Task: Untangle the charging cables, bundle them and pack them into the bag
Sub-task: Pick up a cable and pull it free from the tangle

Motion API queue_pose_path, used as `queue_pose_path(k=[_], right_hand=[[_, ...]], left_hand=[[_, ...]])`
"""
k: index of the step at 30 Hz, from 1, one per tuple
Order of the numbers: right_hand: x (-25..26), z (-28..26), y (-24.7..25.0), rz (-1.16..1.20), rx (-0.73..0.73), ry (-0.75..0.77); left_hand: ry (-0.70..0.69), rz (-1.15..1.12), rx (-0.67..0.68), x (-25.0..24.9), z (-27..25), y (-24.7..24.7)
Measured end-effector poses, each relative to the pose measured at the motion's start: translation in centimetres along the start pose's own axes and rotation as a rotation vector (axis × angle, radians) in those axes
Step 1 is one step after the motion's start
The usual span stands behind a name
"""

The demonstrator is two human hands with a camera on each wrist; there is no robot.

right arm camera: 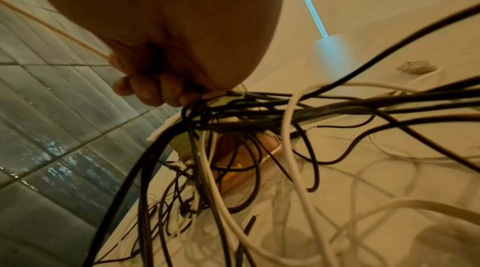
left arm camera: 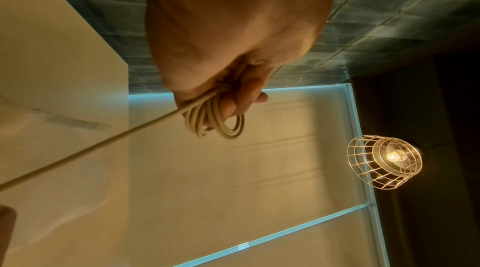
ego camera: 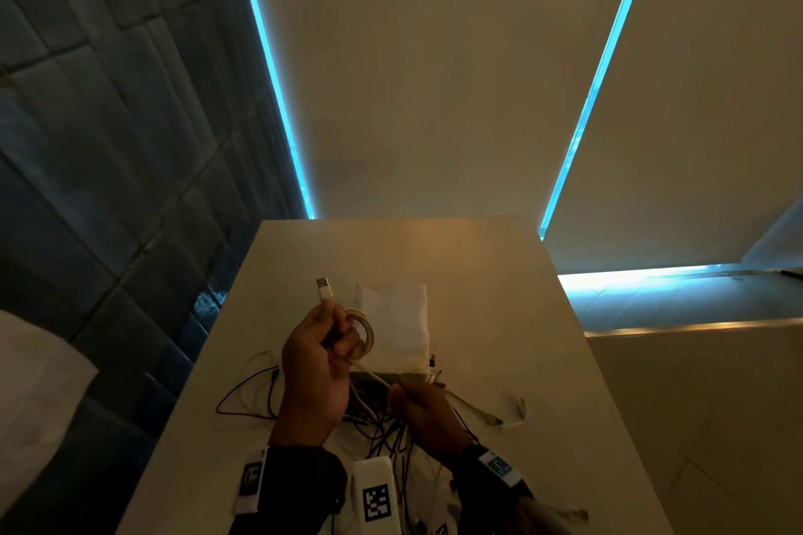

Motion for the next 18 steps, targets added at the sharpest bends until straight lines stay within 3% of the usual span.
queue_pose_path(k=[8,14,18], right_hand=[[-1.1,0.1,0.2,-0.037,0.0,-0.067],[0.2,1.6,2.6,0.042,-0.212,-0.078],[3.3,2.4,3.2,0.189,-0.293,-0.051]], left_hand=[[-0.08,0.018,0.036,-1.1,0.0,0.1],[-0.068,0.28,-0.059,-1.0,0.4,1.0],[-0.005,0.321,-0.123,0.2,0.7,1.6]])
Point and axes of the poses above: each hand's wrist, its own z-axis towards the middle knuckle, its own y-axis out of the back of the hand, x = y × z, the point moved 6 cm from there along z, towards the middle knuckle, and after that the axes turned 3 degrees about z, right-handed, at the moved point
